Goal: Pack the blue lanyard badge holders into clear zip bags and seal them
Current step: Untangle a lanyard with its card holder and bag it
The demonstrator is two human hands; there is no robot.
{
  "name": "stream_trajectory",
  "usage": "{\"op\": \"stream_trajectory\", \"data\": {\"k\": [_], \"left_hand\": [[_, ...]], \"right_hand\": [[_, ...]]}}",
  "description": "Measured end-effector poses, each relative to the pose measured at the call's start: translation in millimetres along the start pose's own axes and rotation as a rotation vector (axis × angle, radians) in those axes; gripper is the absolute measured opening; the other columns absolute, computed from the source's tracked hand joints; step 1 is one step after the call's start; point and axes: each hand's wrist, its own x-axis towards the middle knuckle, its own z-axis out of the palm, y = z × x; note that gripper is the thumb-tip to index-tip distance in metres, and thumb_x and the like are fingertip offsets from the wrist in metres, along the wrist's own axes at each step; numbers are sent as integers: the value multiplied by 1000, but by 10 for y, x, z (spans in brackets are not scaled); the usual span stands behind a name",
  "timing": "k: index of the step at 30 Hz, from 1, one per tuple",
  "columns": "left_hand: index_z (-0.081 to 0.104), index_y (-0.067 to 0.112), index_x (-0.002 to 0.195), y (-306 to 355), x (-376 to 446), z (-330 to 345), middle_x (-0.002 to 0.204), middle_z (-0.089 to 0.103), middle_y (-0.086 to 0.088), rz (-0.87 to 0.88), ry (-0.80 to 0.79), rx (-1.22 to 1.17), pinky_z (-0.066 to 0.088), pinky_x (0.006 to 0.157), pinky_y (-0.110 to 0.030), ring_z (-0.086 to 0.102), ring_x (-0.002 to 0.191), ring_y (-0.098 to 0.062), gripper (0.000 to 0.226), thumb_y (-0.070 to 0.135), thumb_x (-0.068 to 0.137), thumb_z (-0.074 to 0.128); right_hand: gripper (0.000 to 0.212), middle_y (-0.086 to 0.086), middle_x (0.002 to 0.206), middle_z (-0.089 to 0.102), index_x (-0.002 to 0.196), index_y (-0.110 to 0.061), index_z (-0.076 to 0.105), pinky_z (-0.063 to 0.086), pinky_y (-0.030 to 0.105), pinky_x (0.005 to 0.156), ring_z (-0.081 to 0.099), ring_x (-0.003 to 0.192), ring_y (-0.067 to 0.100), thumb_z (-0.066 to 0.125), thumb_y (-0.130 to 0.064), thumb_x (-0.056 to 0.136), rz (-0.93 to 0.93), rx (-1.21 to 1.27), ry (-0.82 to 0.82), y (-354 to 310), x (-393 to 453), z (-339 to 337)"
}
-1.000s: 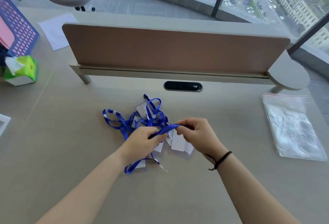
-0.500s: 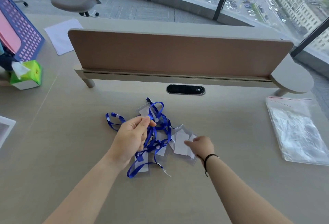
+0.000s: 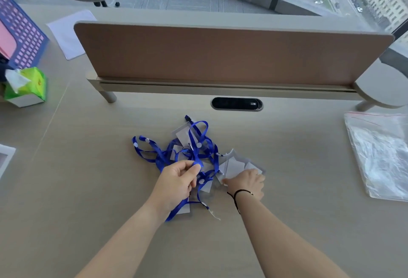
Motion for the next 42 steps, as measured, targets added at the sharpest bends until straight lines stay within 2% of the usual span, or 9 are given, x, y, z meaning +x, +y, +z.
{"op": "stream_trajectory", "data": {"k": [6,10,12,16,23,27,32,36,42], "left_hand": [[72,17,104,3,60,18,58,60,17,63,4,74,37,44,-11,47,42,0,11,19,97,63],[74,22,99,5,67,22,52,45,11,75,19,89,31,44,-16,31,46,-7,20,26,102,55],[73,21,103,51,42,22,52,36,9,98,1,92,29,43,-16,27,47,-9,22,27,103,52],[61,2,108,193,-16,36,65,23,-18,129,-70,66,22,45,-23,17,55,-18,35,33,104,47],[64,26,122,415,-196,155,55,36,0,160,-134,-1,30,41,-15,30,43,-5,24,18,105,48],[68,28,106,437,-349,215,55,36,-1,184,-116,35,35,44,-12,33,43,-5,22,15,104,51],[72,13,104,342,-469,185,52,40,0,174,-43,61,33,42,-13,35,43,-7,18,17,102,55],[72,9,101,324,-559,169,51,46,-2,191,-23,70,34,41,-14,37,41,-8,15,15,100,59],[71,6,91,278,-648,74,56,56,-6,179,-76,152,42,48,-25,43,42,-15,18,20,98,62]], "right_hand": [[92,10,115,54,114,-11,44,50,39,88,62,107,30,89,-52,46,49,64,-35,23,112,3],[21,14,105,62,85,-12,55,50,28,61,59,67,24,63,-22,69,-117,259,-109,142,196,5],[5,8,93,67,84,-11,58,44,26,58,59,71,24,56,-15,81,-188,407,-101,213,149,-92],[11,1,65,63,80,-11,64,39,24,51,53,54,18,60,-17,88,-318,692,-126,352,-84,-389],[12,3,70,58,91,-16,73,28,22,46,43,49,15,61,-19,93,-427,671,-556,323,-625,-846],[23,4,62,53,99,-12,73,24,23,46,37,45,14,58,-29,97,-491,787,-635,233,-829,-1045],[28,6,75,62,98,-11,73,21,24,49,26,47,14,57,-35,98,-558,947,-778,225,-941,-1198],[30,15,87,47,96,-14,75,22,24,49,26,53,17,70,-42,87,-571,970,-750,228,-1008,-1148],[24,12,71,60,96,3,71,34,26,50,43,50,16,69,-20,90,-431,1031,-639,204,-1052,-1197]]}}
